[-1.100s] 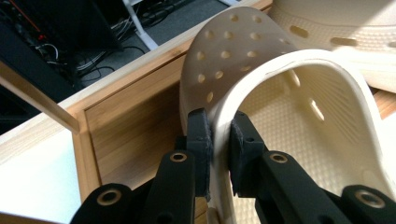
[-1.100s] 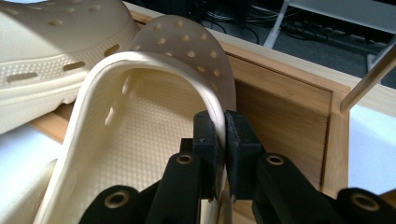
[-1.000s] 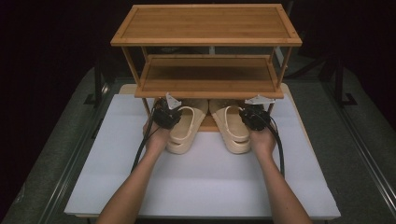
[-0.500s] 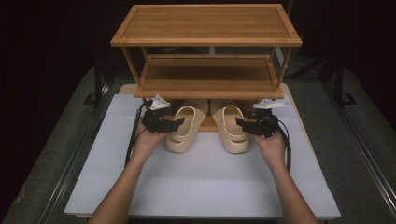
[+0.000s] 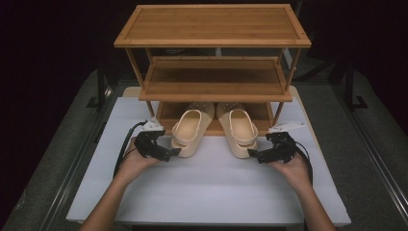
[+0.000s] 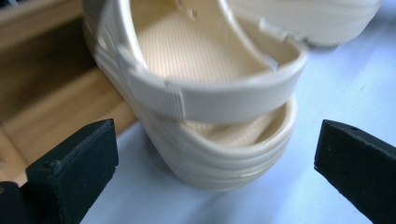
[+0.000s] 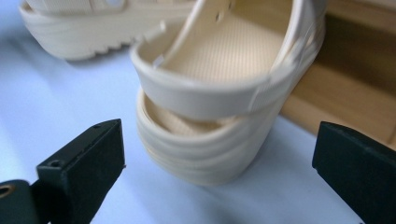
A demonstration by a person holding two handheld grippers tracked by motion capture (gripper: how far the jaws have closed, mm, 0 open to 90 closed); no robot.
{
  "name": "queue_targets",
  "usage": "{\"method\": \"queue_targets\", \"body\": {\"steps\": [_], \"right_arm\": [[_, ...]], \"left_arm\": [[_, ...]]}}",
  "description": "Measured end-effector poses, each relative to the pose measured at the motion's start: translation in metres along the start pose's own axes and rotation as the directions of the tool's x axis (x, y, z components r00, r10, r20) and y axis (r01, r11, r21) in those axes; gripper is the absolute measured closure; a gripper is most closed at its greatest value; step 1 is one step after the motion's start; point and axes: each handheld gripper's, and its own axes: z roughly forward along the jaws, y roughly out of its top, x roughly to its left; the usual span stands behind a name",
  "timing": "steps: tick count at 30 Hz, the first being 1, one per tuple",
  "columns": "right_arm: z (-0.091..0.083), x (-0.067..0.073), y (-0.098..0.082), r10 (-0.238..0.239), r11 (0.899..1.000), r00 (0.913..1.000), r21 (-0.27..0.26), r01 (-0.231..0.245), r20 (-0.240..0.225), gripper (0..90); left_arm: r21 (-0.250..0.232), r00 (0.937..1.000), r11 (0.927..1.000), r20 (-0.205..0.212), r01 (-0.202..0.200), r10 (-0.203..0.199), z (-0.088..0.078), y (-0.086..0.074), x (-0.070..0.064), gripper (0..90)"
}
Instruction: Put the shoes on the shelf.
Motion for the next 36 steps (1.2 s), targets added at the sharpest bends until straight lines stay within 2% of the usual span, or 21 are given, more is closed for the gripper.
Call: {"method": "queue_targets", "body": {"steps": [2,3,6,10,12,17,19,22,27,30,35,36], "right_arm": [[0.004,0.0,-0.002,-0.005,1.0,1.0,0.012,0.005,0.0,2.0],[0.01,-0.001,-0.003,-0.023,0.999,0.9997,0.022,0.023,-0.006,1.2],[0.023,-0.001,-0.003,-0.027,0.999,0.9989,0.035,0.029,-0.039,1.2],[0.035,-0.003,-0.004,-0.032,0.998,0.9973,0.048,0.035,-0.067,0.2],[0.04,-0.003,-0.005,-0.042,0.997,0.9969,0.067,0.047,-0.066,0.0],[0.045,-0.002,-0.002,-0.041,0.997,0.9945,0.053,0.047,-0.096,0.0],[0.047,-0.001,0.001,-0.053,0.997,0.9942,0.059,0.059,-0.093,0.0],[0.051,0.0,0.004,-0.051,0.997,0.9941,0.059,0.057,-0.095,0.0],[0.057,0.001,0.007,-0.041,0.998,0.9949,0.048,0.046,-0.092,0.0],[0.064,0.002,0.012,-0.034,0.999,0.9929,0.039,0.039,-0.114,0.0],[0.072,0.005,0.02,-0.04,0.999,0.9922,0.025,0.043,-0.118,0.0],[0.076,0.006,0.023,-0.038,0.999,0.9926,0.019,0.041,-0.115,0.0]], "left_arm": [[0.008,1.0,1.0,0.007,0.0,0.0,0.005,-0.002,0.001,0.0],[0.016,0.9999,0.9999,0.012,-0.004,0.004,0.009,-0.002,0.002,0.0],[0.024,0.9995,0.9997,0.03,-0.005,0.005,0.023,-0.004,0.002,0.0],[0.043,0.9991,0.9982,0.011,-0.042,0.042,0.035,-0.004,-0.001,0.0],[0.037,0.9993,0.9986,0.01,-0.037,0.036,0.037,-0.003,-0.001,0.0],[0.036,0.9997,0.9991,0.003,-0.024,0.023,0.044,0.005,-0.004,0.0],[0.037,0.9997,0.999,0.004,-0.024,0.024,0.046,0.006,-0.004,0.0],[0.027,0.9996,0.9994,0.02,-0.023,0.022,0.048,0.008,-0.008,0.0],[0.013,0.9995,0.9997,0.023,-0.021,0.02,0.054,0.011,-0.011,0.0],[0.016,0.9992,0.9995,0.03,-0.028,0.028,0.061,0.018,-0.015,0.0],[0.02,0.9984,0.9984,0.022,-0.053,0.053,0.067,0.025,-0.017,0.0],[0.004,0.9988,0.9989,0.015,-0.047,0.047,0.071,0.027,-0.019,0.0]]}}
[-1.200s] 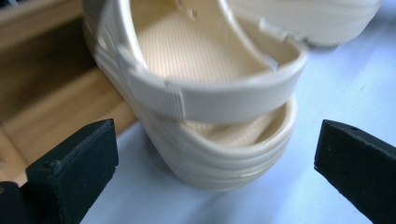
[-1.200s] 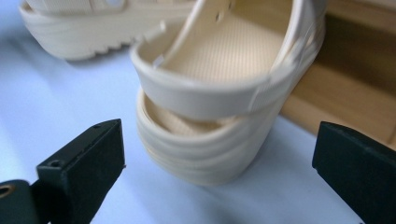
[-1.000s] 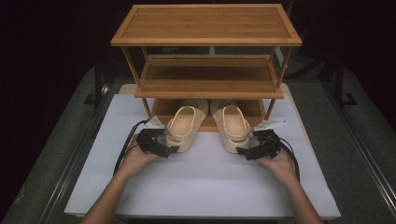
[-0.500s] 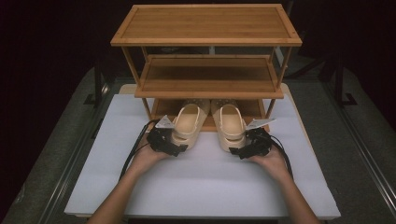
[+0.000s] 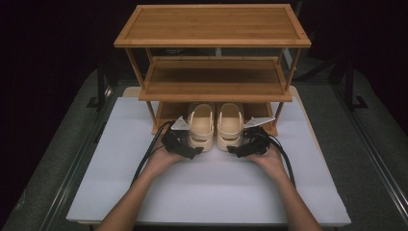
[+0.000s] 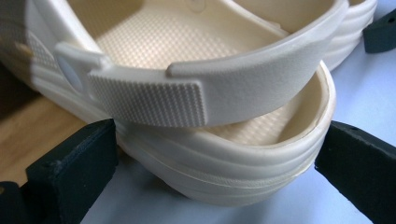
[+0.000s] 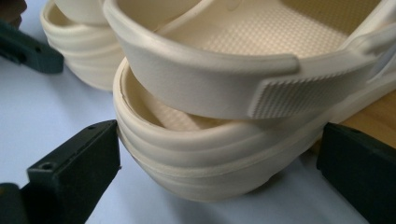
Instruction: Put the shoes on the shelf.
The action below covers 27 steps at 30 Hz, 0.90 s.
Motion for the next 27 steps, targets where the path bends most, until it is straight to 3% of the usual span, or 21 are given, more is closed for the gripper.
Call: {"method": "queue_targets", "body": {"steps": [4,10,14,22,23,24,27], "right_arm": [[0.004,0.0,0.008,-0.003,1.0,1.0,-0.03,0.003,0.009,0.0],[0.009,-0.008,0.016,0.009,0.999,0.9996,-0.039,-0.008,0.028,0.0],[0.012,-0.013,0.02,0.023,0.999,0.9989,-0.046,-0.021,0.041,0.0],[0.019,-0.023,0.032,0.039,0.999,0.9948,-0.04,-0.035,0.094,0.0],[0.019,-0.023,0.032,0.039,0.999,0.9948,-0.04,-0.035,0.094,0.0],[0.022,-0.027,0.033,0.003,0.998,0.9942,-0.06,0.003,0.107,0.0],[0.022,-0.028,0.032,0.009,0.998,0.9939,-0.066,-0.002,0.11,0.0]], "left_arm": [[0.005,0.9999,1.0,-0.01,0.005,-0.005,0.005,0.005,0.004,0.0],[-0.006,0.9999,1.0,-0.014,0.005,-0.005,0.012,0.009,0.012,0.0],[-0.024,0.9993,0.9993,-0.025,0.027,-0.028,0.019,0.013,0.015,0.0],[-0.03,0.9986,0.9991,-0.043,0.028,-0.029,0.032,0.022,0.024,0.0],[-0.03,0.9986,0.9991,-0.043,0.028,-0.029,0.032,0.022,0.024,0.0],[-0.038,0.9985,0.9989,-0.045,0.029,-0.031,0.034,0.023,0.025,0.0],[-0.044,0.9983,0.9984,-0.045,0.035,-0.037,0.034,0.023,0.026,0.0]]}}
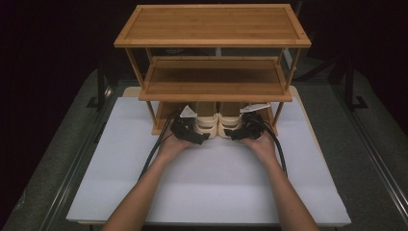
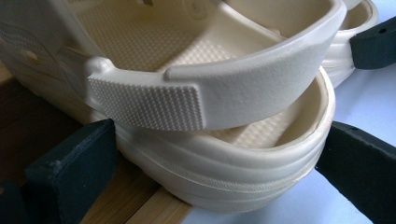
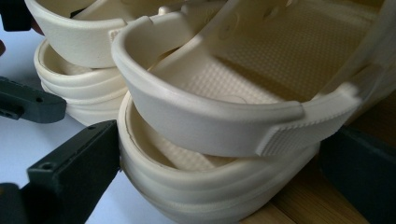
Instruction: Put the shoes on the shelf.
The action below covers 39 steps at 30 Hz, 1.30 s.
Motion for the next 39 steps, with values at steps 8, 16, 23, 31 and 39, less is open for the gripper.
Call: {"method": "queue_targets", "body": {"steps": [8,16,23,31,39], "right_arm": [[-0.013,0.004,-0.003,0.016,1.0,0.9999,0.02,-0.016,0.005,0.0],[-0.06,0.003,-0.026,0.022,1.0,0.9991,-0.005,-0.022,0.037,0.0],[-0.1,0.003,-0.056,0.029,1.0,0.9979,0.001,-0.029,0.058,0.0],[-0.14,0.004,-0.092,0.05,0.999,0.9953,0.014,-0.051,0.082,0.0],[-0.165,0.009,-0.128,0.06,0.995,0.9891,0.066,-0.07,0.135,0.0]], "left_arm": [[0.027,0.9998,0.9996,0.022,-0.003,0.002,-0.017,-0.003,-0.002,0.0],[0.032,0.9998,0.9994,0.015,-0.016,0.015,-0.062,-0.023,-0.004,0.0],[0.033,0.9995,0.999,0.001,-0.031,0.031,-0.108,-0.049,-0.008,0.0],[0.025,0.9993,0.9996,-0.036,-0.012,0.013,-0.152,-0.08,-0.01,0.0],[0.066,0.9953,0.9975,-0.094,0.027,-0.021,-0.19,-0.128,-0.011,0.0]]}}
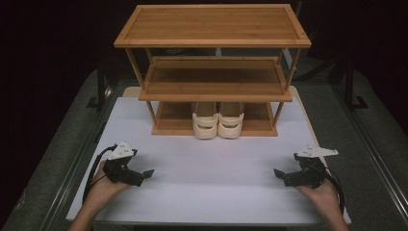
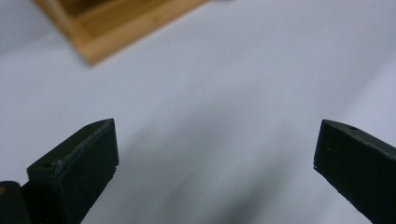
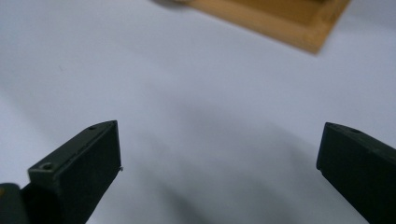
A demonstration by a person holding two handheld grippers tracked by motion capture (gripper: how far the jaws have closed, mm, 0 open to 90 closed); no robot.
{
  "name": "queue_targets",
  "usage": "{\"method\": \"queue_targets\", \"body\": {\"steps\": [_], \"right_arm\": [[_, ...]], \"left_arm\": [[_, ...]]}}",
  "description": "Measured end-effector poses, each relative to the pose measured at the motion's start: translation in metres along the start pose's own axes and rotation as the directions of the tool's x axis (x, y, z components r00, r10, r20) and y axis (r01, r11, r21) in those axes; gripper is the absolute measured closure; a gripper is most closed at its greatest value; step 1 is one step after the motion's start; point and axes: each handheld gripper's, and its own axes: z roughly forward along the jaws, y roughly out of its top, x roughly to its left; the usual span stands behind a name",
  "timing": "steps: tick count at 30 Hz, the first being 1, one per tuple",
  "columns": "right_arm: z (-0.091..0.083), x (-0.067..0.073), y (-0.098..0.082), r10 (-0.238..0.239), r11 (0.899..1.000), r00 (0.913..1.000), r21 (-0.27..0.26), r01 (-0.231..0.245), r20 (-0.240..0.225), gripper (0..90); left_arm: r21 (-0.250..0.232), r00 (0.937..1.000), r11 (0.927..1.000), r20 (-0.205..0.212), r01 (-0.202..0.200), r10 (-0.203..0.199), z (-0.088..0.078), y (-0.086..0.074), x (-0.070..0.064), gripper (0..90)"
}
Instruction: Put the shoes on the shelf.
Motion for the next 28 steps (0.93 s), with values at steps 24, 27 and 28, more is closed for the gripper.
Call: {"method": "queue_targets", "body": {"steps": [24,27,28], "right_arm": [[0.003,-0.003,-0.025,-0.018,0.996,0.9976,0.094,0.012,0.067,0.0],[0.003,-0.003,-0.025,-0.018,0.996,0.9975,0.093,0.012,0.068,0.0],[0.003,-0.003,-0.025,-0.018,0.996,0.9976,0.093,0.012,0.067,0.0]], "left_arm": [[0.081,0.9992,0.9961,-0.024,0.034,-0.032,-0.006,-0.046,0.009,0.0],[0.081,0.9992,0.9962,-0.024,0.034,-0.032,-0.006,-0.047,0.009,0.0],[0.081,0.9992,0.9961,-0.024,0.034,-0.032,-0.006,-0.046,0.009,0.0]]}}
